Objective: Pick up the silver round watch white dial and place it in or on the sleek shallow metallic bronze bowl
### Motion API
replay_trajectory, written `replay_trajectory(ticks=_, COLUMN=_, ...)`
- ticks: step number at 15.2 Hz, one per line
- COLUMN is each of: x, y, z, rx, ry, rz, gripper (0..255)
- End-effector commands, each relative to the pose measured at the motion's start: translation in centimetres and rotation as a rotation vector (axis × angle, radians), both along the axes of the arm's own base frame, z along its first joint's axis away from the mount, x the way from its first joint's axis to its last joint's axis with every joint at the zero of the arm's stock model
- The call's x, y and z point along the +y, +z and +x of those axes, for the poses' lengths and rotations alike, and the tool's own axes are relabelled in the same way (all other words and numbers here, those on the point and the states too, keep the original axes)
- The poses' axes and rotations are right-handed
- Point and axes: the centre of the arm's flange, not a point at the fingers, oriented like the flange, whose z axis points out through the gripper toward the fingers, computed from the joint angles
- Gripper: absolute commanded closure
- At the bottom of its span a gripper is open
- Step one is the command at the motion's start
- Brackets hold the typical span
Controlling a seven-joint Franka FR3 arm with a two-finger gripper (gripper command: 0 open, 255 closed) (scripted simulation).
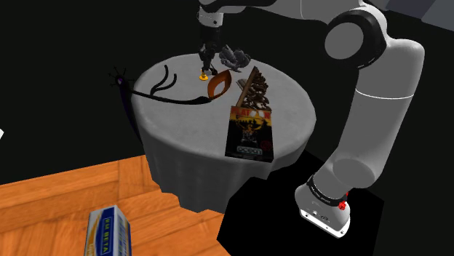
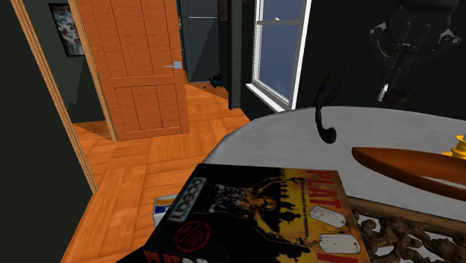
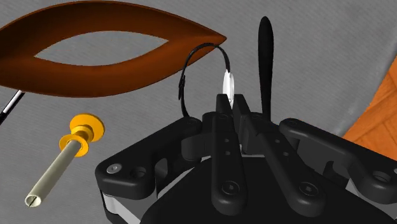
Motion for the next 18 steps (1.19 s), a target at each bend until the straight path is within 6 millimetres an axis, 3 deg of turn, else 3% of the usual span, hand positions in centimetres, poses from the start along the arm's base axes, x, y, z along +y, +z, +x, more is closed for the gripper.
replay_trajectory(ticks=1, x=-2.4, y=0.1, z=0.9, rx=0.000, ry=0.001, rz=0.000, gripper=255)
replay_trajectory(ticks=8, x=-11.4, y=0.9, z=3.5, rx=0.000, ry=0.001, rz=0.000, gripper=255)
replay_trajectory(ticks=18, x=-11.4, y=-4.4, z=3.5, rx=0.000, ry=0.001, rz=0.000, gripper=255)
